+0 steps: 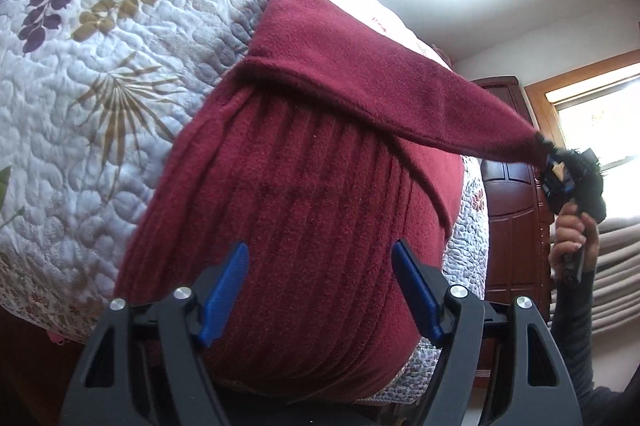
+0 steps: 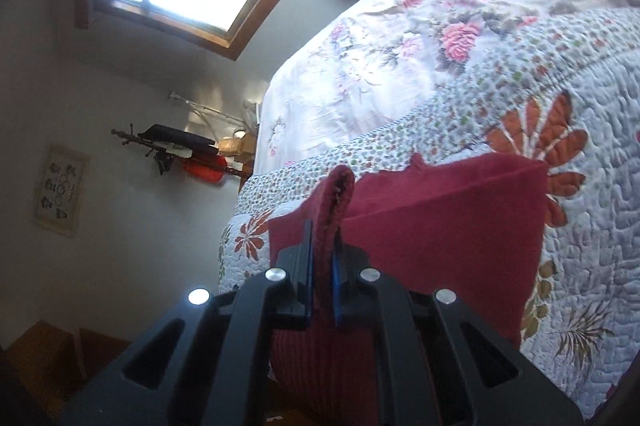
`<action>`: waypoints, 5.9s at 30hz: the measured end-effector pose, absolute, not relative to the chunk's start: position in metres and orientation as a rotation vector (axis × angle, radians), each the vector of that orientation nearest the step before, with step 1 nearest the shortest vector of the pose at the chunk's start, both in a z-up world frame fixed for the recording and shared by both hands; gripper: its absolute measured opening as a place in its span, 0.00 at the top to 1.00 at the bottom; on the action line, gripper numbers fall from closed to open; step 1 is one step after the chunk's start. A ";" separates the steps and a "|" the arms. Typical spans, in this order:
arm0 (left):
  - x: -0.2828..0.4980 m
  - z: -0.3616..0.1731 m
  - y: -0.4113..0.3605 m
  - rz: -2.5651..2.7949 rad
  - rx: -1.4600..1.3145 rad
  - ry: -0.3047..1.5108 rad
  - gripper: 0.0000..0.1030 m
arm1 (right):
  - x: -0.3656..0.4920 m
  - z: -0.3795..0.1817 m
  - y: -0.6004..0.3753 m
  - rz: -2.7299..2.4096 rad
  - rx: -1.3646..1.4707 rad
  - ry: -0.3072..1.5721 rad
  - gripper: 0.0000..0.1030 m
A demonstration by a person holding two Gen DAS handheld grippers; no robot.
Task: Fold small clothes
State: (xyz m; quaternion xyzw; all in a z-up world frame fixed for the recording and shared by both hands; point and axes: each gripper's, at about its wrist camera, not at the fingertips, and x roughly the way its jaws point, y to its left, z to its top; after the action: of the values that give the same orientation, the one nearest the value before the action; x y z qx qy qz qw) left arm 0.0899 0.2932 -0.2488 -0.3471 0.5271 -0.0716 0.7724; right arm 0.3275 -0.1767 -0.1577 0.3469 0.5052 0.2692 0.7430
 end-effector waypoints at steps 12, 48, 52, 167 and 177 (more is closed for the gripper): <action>0.099 -0.248 0.295 -0.167 -0.734 1.156 0.28 | 0.305 -0.269 -0.209 0.438 0.861 1.238 0.94; 0.063 -0.238 0.297 -0.097 -0.771 1.125 0.26 | 0.238 -0.286 -0.197 0.483 0.833 1.221 0.65; 0.056 -0.238 0.291 -0.083 -0.741 1.131 0.22 | 0.200 -0.302 -0.155 0.610 0.742 1.286 0.54; 0.070 -0.281 0.441 -0.246 -1.484 0.909 0.39 | 0.126 -0.267 -0.269 0.555 1.011 1.167 0.57; 0.111 -0.233 0.394 -0.148 -0.638 1.201 0.16 | 0.146 -0.292 -0.233 0.579 0.568 1.319 0.43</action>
State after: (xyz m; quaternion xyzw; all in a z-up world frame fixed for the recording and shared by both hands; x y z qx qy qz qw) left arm 0.1111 0.3937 -0.2330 -0.2949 0.5547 -0.0683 0.7751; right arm 0.1458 -0.2325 -0.2924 0.2565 0.5954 0.2616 0.7151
